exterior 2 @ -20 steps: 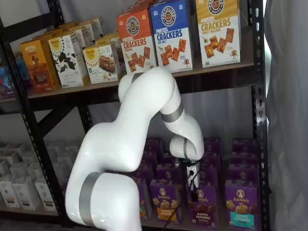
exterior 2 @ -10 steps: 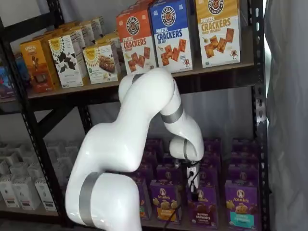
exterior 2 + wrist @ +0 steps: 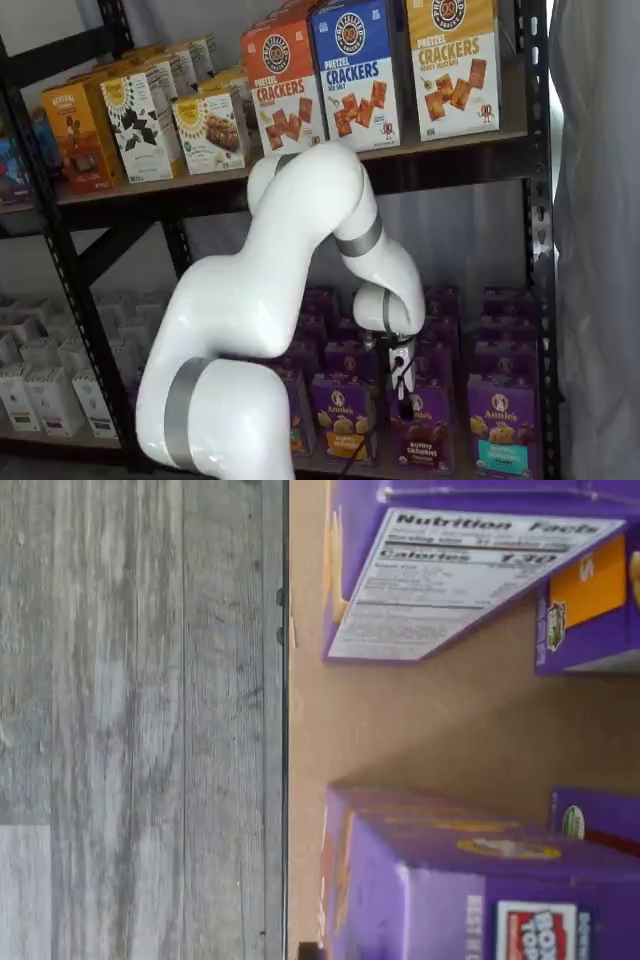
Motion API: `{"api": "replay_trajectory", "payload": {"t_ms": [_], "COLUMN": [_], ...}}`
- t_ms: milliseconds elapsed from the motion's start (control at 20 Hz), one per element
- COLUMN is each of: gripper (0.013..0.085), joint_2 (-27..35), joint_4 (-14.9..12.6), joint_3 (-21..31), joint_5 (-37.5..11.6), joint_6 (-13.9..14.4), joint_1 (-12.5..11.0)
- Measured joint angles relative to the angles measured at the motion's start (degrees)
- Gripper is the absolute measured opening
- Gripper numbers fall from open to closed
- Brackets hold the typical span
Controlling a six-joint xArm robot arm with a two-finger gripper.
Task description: Pick up the purple box with a brown patch in the center, on the bottom shelf, the fifth box from the left
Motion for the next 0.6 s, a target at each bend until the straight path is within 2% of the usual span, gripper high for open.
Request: {"api": "replay_trajectory", "payload": {"t_ms": [50,200,300,600], "gripper": [0.057,0.053,0.045,0.045], "joint_2": [0.0,0.0,-0.02,-0.14], "joint_4": [-0.11,0.03,-0.14,-0.25], "joint_3": [0.01,0.06,0.12,0.26], "joint_5": [0.01,0.08,0.03,0.2], "joint_6": [0.07,-0.07,0.06,0.12], "joint_1": [-0.02,-0.04,-0.05,-0.11]}}
